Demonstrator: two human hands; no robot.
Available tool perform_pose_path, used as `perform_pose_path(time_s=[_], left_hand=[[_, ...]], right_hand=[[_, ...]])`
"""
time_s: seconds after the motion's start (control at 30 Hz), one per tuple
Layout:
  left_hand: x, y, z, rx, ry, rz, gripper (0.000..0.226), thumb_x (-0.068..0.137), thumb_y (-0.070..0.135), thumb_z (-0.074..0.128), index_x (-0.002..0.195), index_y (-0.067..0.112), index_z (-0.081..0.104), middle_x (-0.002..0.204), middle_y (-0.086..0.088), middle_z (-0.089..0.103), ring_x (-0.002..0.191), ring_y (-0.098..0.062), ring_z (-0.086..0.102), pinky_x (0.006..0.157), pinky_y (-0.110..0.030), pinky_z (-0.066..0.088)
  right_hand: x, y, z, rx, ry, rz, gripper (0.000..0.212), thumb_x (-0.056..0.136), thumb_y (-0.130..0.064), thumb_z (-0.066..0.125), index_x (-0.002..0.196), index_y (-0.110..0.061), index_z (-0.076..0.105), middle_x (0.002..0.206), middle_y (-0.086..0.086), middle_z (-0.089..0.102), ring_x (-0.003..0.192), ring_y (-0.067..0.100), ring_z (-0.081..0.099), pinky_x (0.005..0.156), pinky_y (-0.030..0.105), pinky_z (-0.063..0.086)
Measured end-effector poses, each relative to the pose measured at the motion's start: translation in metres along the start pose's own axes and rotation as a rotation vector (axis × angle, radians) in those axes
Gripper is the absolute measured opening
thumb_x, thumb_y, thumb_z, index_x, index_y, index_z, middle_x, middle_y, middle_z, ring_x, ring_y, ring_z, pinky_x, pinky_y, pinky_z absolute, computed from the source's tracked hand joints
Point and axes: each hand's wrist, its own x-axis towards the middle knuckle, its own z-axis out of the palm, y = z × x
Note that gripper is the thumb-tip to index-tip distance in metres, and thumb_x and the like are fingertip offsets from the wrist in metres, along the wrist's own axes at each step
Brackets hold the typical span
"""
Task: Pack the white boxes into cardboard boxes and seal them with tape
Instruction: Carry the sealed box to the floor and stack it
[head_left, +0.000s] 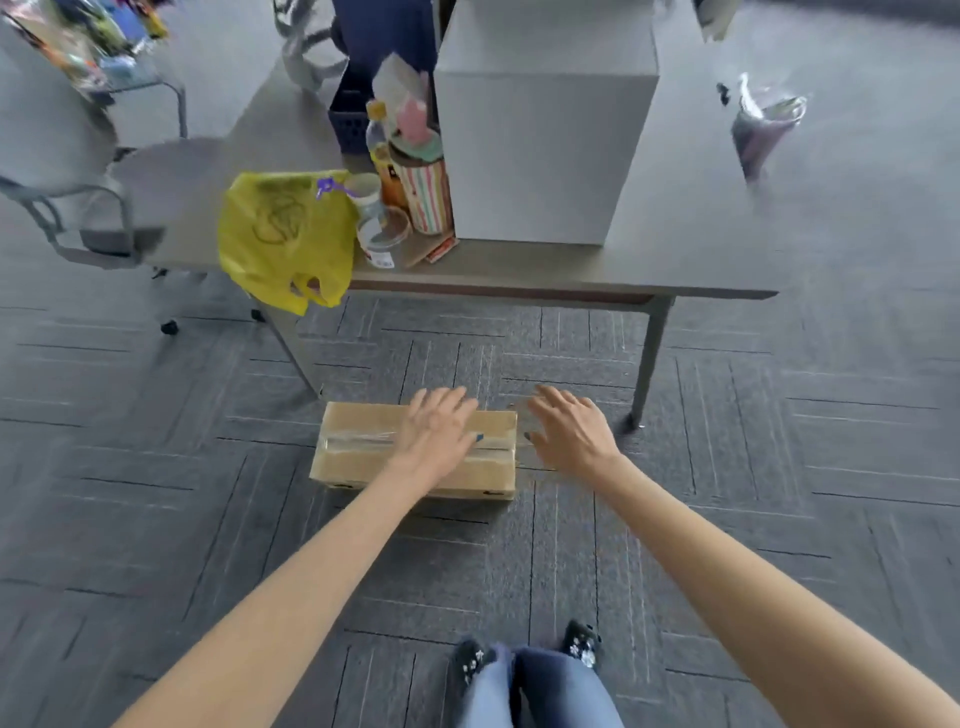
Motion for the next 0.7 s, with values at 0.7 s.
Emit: perform_pose_path(time_s=[0.7], left_hand=[[0.179, 0.333, -0.122, 0.013, 0.063, 0.071, 0.050, 0.104, 0.041, 0.037, 0.152, 0.025, 0.034, 0.159, 0.002, 0.032, 0.145, -0.015, 0.029, 0.121, -0.038, 0.014]], right_hand=[[-0.072, 0.344, -0.183, -0.092, 0.120, 0.104, 0.046, 0.098, -0.043, 0.050, 0.138, -0.020, 0.048, 0.144, 0.000, 0.047, 0.129, 0.021, 0.047, 0.101, 0.036, 0.042]])
